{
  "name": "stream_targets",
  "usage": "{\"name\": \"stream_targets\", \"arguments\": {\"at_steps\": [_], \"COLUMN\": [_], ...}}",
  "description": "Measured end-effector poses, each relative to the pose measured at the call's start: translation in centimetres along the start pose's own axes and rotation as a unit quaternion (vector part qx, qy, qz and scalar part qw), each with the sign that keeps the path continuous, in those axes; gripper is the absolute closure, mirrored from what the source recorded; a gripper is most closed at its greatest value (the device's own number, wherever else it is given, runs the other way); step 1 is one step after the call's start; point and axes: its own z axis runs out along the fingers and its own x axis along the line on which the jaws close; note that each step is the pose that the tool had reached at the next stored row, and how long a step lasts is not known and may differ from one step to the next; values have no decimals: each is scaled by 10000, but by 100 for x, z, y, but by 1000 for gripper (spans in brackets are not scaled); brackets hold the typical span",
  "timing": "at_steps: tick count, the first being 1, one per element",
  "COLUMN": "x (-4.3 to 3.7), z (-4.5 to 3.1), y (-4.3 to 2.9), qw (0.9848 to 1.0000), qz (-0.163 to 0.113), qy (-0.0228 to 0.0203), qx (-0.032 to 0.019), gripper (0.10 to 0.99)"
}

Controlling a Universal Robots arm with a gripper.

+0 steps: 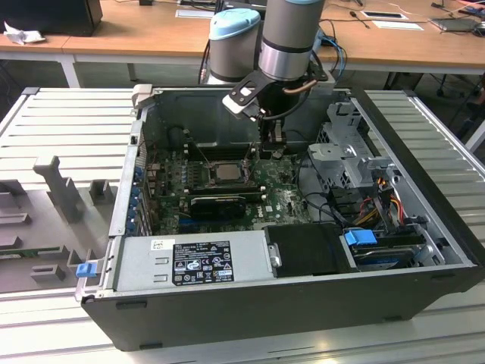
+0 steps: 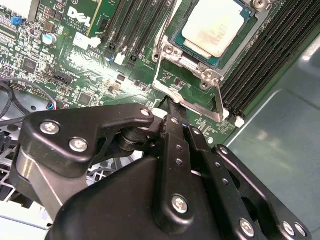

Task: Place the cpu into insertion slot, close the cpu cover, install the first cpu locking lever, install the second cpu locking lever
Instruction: 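Close the cpu cover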

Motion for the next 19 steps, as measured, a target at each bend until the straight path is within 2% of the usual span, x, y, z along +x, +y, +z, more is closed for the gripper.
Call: {"name": "stream_targets", "arguments": {"at_steps": [5, 19], "x": [0, 1], "z": [1, 3], "y": [-12, -101], "qw": [10000, 10000], "qz": [0, 0], "qy": [0, 0], "qx": [0, 0], "gripper": [980, 980]}}
